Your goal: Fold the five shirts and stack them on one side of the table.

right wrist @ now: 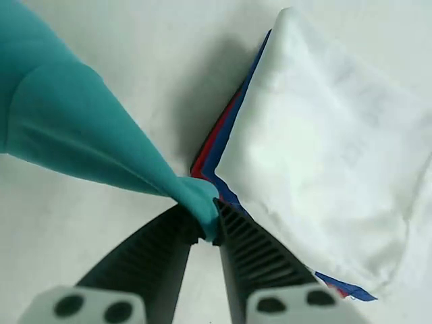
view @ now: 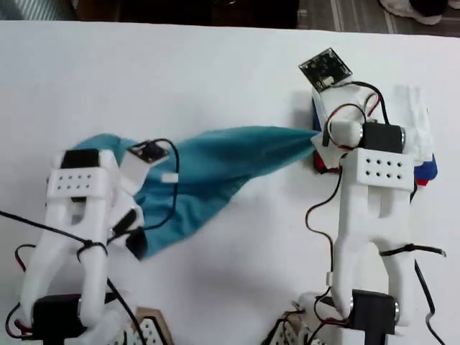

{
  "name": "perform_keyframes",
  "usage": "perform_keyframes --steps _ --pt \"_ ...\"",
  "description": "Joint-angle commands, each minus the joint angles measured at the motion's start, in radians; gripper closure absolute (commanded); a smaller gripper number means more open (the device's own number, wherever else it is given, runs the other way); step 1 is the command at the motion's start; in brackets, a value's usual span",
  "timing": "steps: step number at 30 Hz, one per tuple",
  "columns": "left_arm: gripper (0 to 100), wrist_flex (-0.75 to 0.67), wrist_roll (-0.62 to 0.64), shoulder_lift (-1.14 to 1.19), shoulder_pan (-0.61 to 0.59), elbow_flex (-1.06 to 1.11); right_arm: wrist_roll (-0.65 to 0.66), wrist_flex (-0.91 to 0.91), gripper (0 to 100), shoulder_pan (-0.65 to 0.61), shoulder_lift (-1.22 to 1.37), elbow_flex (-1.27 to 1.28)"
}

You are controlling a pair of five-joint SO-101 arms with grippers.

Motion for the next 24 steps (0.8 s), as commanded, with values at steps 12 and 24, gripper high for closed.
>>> perform_keyframes --steps 12,24 --pt "76 -0.446 0.063 -0.025 0.132 0.197 0.008 -0.044 97.9 0.016 0.033 -0.029" --pt "76 -0.801 -0.058 -0.021 -0.141 0.236 0.003 -0.041 97.9 0.016 0.039 -0.029"
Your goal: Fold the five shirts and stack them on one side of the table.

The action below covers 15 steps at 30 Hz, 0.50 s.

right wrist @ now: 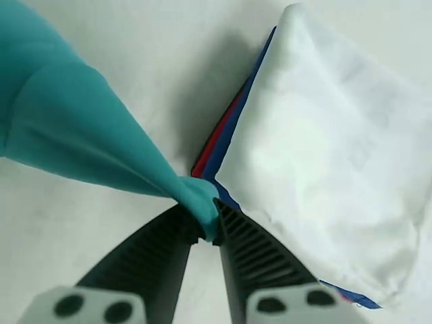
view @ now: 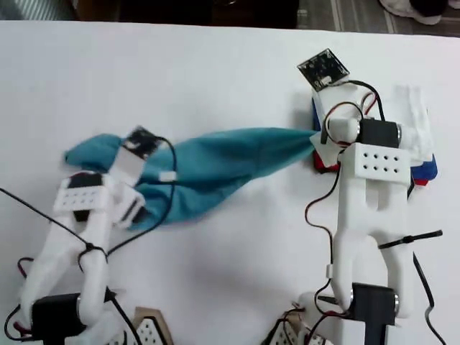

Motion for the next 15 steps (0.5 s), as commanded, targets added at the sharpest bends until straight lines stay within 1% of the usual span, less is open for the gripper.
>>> perform_keyframes --steps 1,4,7,9,11,15 --pt "76 -0.115 -0.072 -0.017 -0.098 -0.010 0.002 -0.015 97.9 0.016 -0.010 -0.029" --pt "76 -0.124 -0.103 0.014 -0.157 -0.048 0.002 -0.015 97.8 0.018 -0.010 -0.029" --pt "76 -0.058 -0.101 0.038 -0.186 -0.107 0.002 -0.015 97.8 0.016 -0.005 -0.029" --pt "76 0.018 -0.101 0.041 -0.178 -0.142 0.002 -0.015 97.8 0.012 -0.002 -0.029" --pt "76 0.115 -0.101 0.040 -0.144 -0.189 -0.002 -0.015 97.8 0.010 -0.001 -0.029" --pt "76 0.368 -0.103 0.032 -0.049 -0.323 -0.002 -0.019 97.8 0.008 -0.001 -0.029"
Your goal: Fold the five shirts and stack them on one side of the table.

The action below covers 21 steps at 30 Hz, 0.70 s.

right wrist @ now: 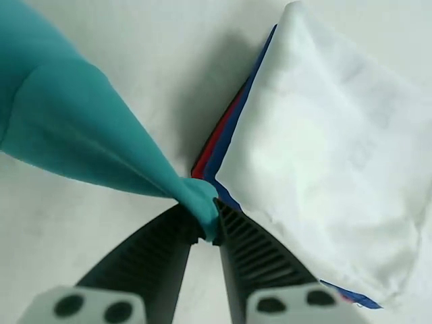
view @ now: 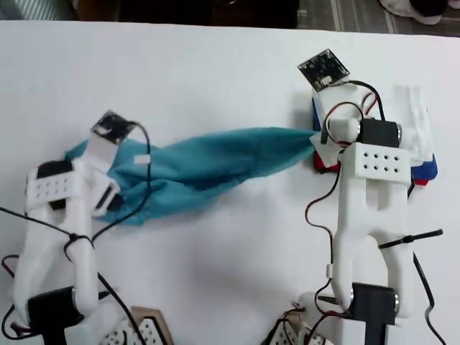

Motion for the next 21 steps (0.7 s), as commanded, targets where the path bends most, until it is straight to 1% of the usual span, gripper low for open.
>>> perform_keyframes --steps 1,5,8,10,12,14,16,18,21 --pt "76 0.242 -0.008 -0.009 0.101 -0.145 -0.002 -0.021 97.8 0.008 -0.004 -0.031" --pt "76 0.468 -0.008 -0.008 0.273 -0.208 0.002 -0.022 97.8 0.016 -0.004 -0.037" --pt "76 0.537 -0.008 -0.002 0.410 -0.205 0.000 -0.022 97.8 0.012 -0.004 -0.037" --pt "76 0.497 -0.008 -0.003 0.462 -0.174 -0.002 -0.022 97.8 0.010 -0.005 -0.037" --pt "76 0.417 -0.008 -0.002 0.473 -0.120 -0.002 -0.022 97.8 0.010 -0.005 -0.037" --pt "76 0.328 -0.011 -0.002 0.473 -0.048 -0.002 -0.022 97.8 0.015 -0.005 -0.037" --pt "76 0.261 -0.054 -0.002 0.471 0.022 0.000 -0.022 97.8 0.018 -0.005 -0.037" --pt "76 0.210 -0.081 -0.002 0.471 0.076 0.002 -0.022 97.8 0.018 -0.005 -0.037" --pt "76 0.158 -0.091 -0.002 0.446 0.117 0.002 -0.022 97.8 0.016 -0.005 -0.037"
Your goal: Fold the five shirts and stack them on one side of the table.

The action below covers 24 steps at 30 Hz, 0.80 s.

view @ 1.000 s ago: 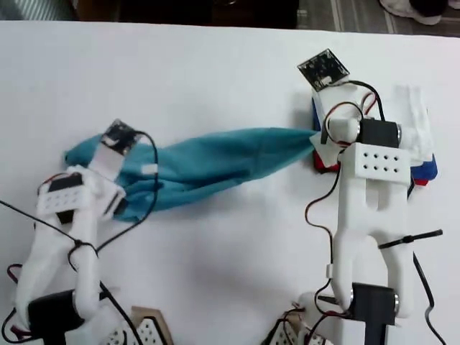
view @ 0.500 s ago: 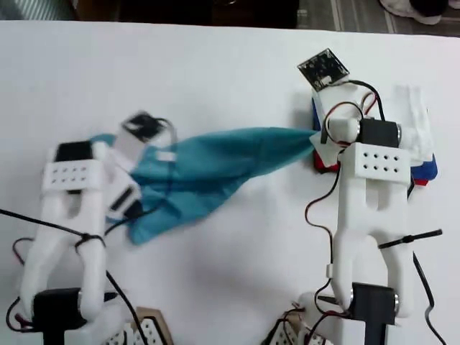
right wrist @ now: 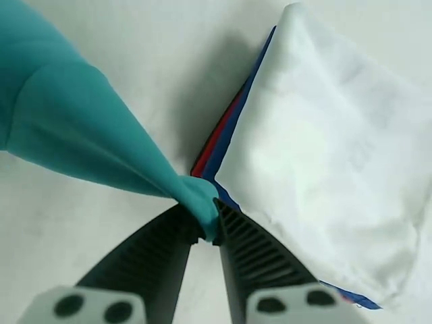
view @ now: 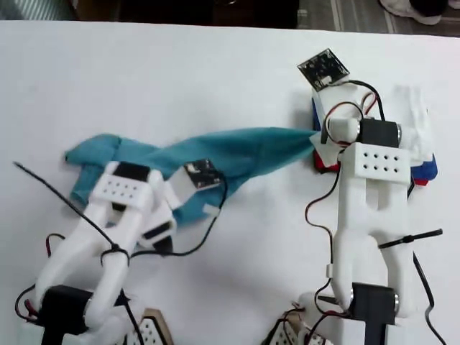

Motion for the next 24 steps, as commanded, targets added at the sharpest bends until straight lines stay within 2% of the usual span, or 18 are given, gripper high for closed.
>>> perform_keyframes --steps 1,5,10,20,24 --pt "76 -0.064 -0.017 -0.003 -0.037 0.025 0.000 -0.019 97.8 0.016 -0.005 -0.037" --pt "76 -0.135 -0.023 -0.002 -0.146 0.025 0.000 -0.019 97.8 0.015 -0.005 -0.037" --pt "76 -0.180 -0.110 0.008 -0.255 0.024 -0.002 -0.019 97.8 0.016 -0.005 -0.035" --pt "76 -0.186 -0.104 0.233 -0.265 -0.053 -0.003 -0.019 97.8 0.012 -0.004 -0.031" --pt "77 -0.178 -0.003 0.250 -0.270 -0.143 -0.003 -0.016 97.8 0.015 -0.004 -0.031"
